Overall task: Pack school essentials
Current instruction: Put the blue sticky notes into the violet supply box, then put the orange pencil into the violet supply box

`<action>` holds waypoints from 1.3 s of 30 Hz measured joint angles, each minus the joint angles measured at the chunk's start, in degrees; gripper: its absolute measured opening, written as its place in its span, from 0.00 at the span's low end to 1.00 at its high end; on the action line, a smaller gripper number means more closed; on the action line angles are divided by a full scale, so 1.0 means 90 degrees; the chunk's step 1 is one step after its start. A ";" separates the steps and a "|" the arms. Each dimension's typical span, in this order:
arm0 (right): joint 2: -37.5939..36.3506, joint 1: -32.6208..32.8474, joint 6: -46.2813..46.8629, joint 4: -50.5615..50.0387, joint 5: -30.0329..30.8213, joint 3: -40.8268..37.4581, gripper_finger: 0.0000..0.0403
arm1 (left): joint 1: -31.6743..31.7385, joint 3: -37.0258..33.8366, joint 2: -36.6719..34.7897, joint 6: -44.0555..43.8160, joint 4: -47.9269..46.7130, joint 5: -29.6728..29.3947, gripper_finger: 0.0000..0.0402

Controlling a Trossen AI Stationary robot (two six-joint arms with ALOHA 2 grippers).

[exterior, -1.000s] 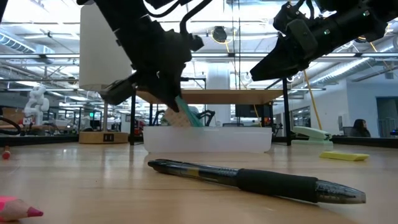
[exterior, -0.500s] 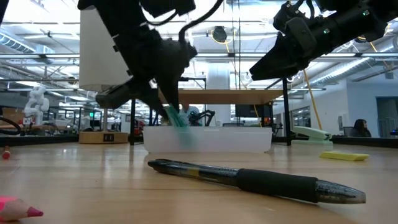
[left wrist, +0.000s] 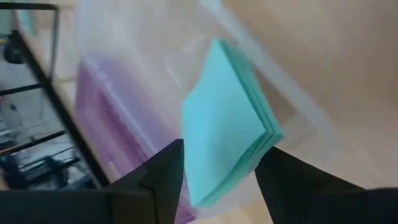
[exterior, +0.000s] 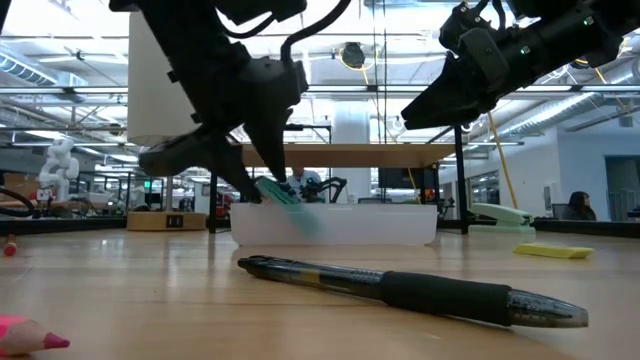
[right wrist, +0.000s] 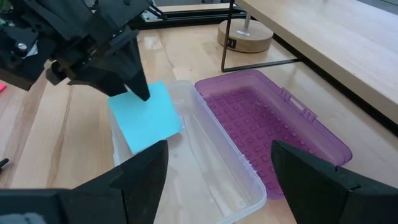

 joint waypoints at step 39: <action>0.0000 0.0000 0.0005 -0.0010 -0.0010 0.0000 0.69 | 0.0681 0.1088 -0.0039 -0.2931 -0.2820 0.0882 0.60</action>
